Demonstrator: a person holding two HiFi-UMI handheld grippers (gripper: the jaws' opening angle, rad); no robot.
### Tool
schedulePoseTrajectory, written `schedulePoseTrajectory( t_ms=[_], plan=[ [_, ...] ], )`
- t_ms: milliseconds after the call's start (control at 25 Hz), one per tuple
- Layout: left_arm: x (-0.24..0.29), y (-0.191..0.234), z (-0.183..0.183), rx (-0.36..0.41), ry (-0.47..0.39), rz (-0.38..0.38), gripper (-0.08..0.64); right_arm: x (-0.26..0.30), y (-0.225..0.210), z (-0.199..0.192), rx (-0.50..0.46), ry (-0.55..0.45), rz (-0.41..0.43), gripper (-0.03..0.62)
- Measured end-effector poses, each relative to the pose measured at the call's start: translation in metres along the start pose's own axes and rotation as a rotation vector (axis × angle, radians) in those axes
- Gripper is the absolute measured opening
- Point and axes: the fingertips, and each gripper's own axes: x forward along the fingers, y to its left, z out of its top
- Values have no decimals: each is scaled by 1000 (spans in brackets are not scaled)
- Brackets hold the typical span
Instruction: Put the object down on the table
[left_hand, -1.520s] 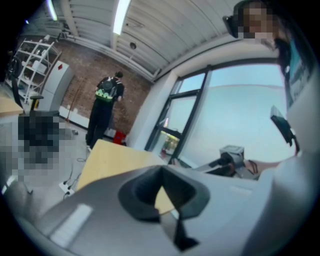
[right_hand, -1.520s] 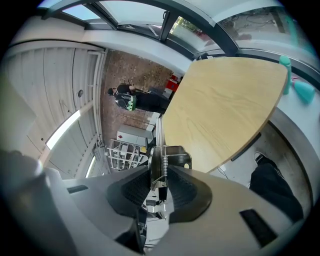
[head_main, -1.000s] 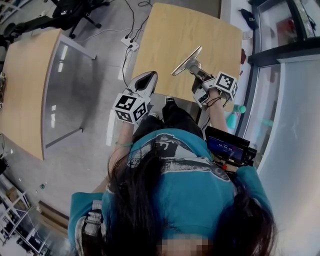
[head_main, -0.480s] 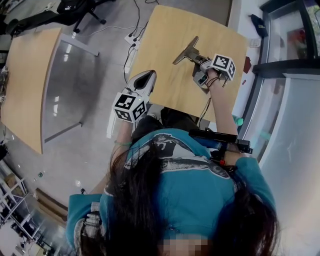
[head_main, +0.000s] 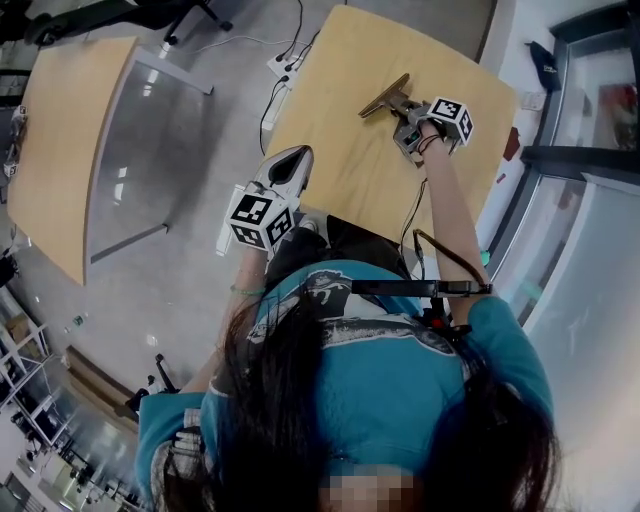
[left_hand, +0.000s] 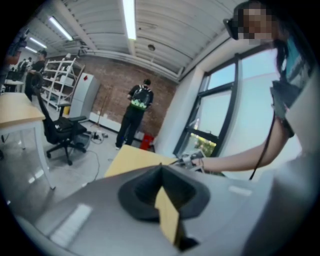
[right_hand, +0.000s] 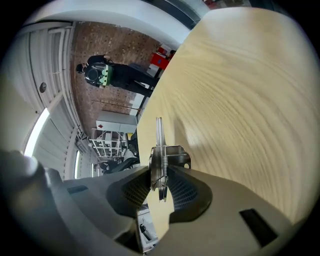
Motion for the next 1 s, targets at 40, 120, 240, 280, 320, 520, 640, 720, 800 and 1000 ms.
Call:
schedulePoseTrajectory(
  t_ms=[40,120,240,280,320,520,640,720,800,1000],
  plan=[
    [-1,3,-1,-6,0,9,3,3,-3,1,6,1,-5,103],
    [-4,7,-2,-16,-3,21,4,9,-9,2,18,3,-16,103],
    [-7,8,-4,-20,-1,26,5,14,-18,1,25,10,-27,103],
    [-8,8,-4,-19,1,26,5,15,-20,0,29,8,-24,103],
    [-10,9,-4,-19,4,26,3,17,-20,0,37,2,-18,103],
    [-16,14,-5,-19,11,24,5,19,-17,0,99,-44,14,106],
    [-19,16,-4,-16,7,19,5,14,-15,4,92,-86,8,134],
    [-22,17,-4,-14,2,14,3,7,-13,2,77,-105,-6,143],
    [-25,17,-4,-12,-2,6,5,-5,-14,-1,55,-122,-31,147],
    [-35,16,0,-4,-16,-26,3,-44,-18,-29,-51,-129,-70,146]
  ],
)
